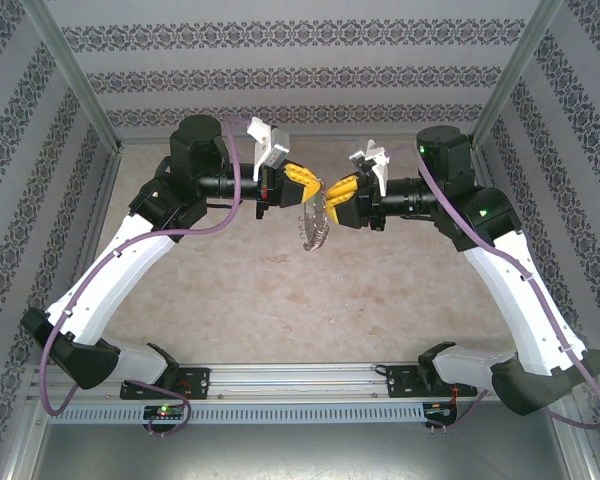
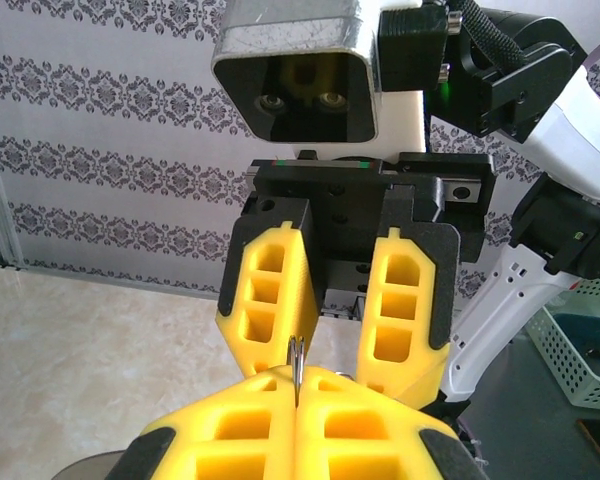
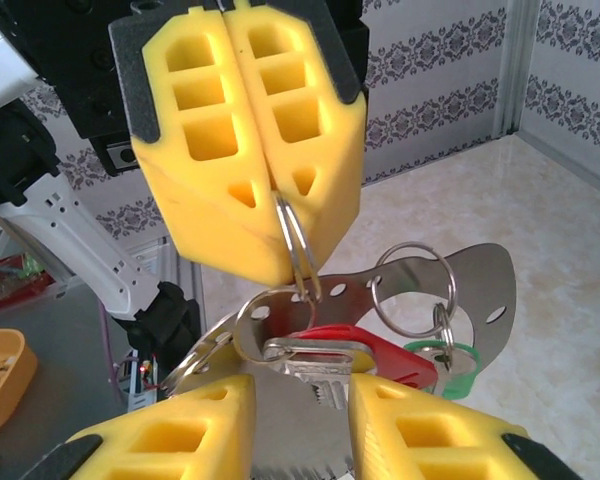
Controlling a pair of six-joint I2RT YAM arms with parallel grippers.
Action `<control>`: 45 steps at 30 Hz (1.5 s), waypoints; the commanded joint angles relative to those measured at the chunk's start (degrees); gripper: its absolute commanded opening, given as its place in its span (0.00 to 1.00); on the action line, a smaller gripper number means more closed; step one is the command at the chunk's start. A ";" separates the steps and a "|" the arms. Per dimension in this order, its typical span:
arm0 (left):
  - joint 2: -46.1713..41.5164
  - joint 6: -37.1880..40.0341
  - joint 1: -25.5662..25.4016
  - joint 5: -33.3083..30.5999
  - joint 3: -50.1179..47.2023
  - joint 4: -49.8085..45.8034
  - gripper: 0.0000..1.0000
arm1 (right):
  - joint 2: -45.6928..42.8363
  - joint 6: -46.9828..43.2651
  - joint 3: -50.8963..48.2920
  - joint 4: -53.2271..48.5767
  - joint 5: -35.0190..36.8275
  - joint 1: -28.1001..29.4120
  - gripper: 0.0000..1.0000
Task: Put the keys on the keyring
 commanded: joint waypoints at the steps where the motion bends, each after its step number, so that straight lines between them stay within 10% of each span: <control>1: -1.89 -1.33 0.45 2.05 -0.46 4.28 0.00 | 0.47 -0.85 0.46 1.83 1.33 1.00 0.31; 23: -1.97 -1.76 0.93 2.47 -0.99 4.77 0.00 | -0.29 -3.11 0.82 1.33 4.35 1.58 0.00; 45: -1.18 -2.08 2.25 2.93 -1.48 4.81 0.00 | -2.89 -12.34 5.02 -1.59 23.17 3.74 0.00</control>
